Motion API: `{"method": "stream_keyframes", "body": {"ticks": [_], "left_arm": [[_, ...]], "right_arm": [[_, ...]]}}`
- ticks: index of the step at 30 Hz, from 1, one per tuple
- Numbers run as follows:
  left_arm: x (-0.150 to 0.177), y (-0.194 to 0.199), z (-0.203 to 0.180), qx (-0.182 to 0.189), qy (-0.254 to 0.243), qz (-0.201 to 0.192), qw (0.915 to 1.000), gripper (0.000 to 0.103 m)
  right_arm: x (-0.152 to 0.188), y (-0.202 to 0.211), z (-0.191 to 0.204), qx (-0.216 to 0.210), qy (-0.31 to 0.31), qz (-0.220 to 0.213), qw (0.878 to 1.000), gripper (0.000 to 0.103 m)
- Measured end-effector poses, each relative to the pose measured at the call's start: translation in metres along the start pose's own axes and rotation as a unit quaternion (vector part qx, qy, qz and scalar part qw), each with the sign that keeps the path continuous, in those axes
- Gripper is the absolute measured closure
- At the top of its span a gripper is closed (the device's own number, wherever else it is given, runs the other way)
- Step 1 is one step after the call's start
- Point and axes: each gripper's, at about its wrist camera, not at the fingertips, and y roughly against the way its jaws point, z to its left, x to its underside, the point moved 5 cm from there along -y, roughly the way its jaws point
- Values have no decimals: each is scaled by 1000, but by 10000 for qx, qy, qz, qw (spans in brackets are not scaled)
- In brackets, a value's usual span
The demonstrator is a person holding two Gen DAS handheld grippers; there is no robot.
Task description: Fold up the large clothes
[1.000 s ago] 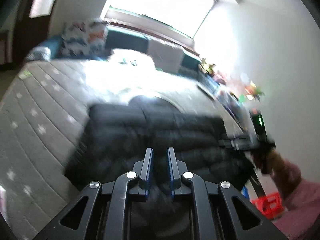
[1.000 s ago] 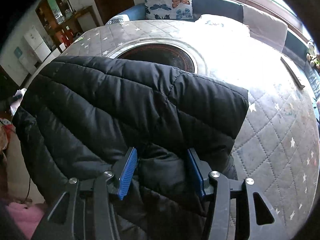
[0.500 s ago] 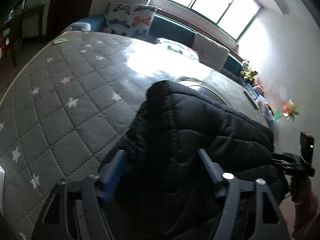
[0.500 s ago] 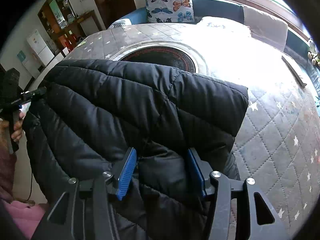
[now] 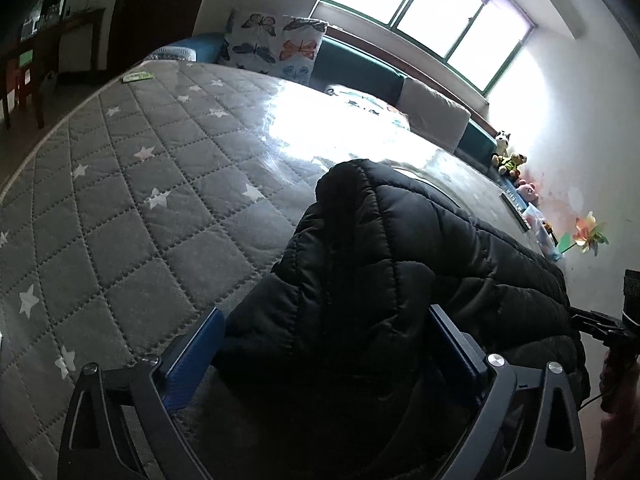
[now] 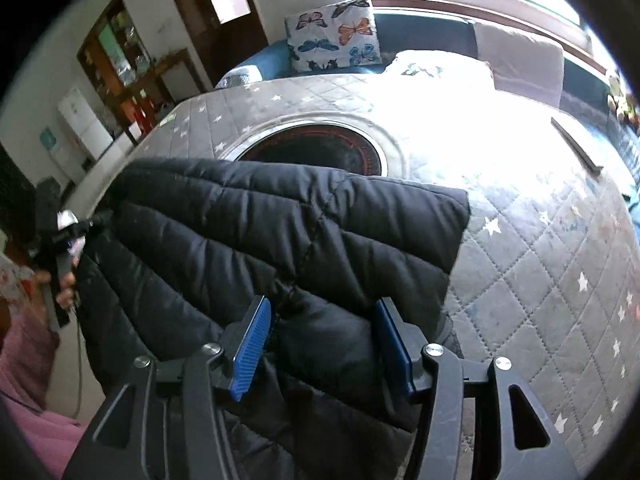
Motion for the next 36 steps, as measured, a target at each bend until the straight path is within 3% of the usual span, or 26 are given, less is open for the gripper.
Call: {"method": "stream_keyframes", "body": {"ticks": [9, 16, 23, 28, 36], "left_arm": [[-8, 0, 2, -28, -56, 66, 10000, 0], [-10, 3, -2, -49, -98, 60, 9999, 0], [-8, 3, -4, -34, -125, 117, 9998, 0], [-8, 2, -3, 18, -203, 241, 9995, 0], [-9, -6, 7, 350, -180, 450, 9982, 0]], "right_arm": [[-3, 1, -1, 79, -57, -5, 10000, 42], [-5, 12, -9, 447, -105, -175, 9988, 28], [1, -14, -26, 152, -484, 206, 9985, 23], [3, -27, -39, -102, -768, 317, 9965, 5], [10, -40, -51, -597, -986, 327, 9928, 0]]}}
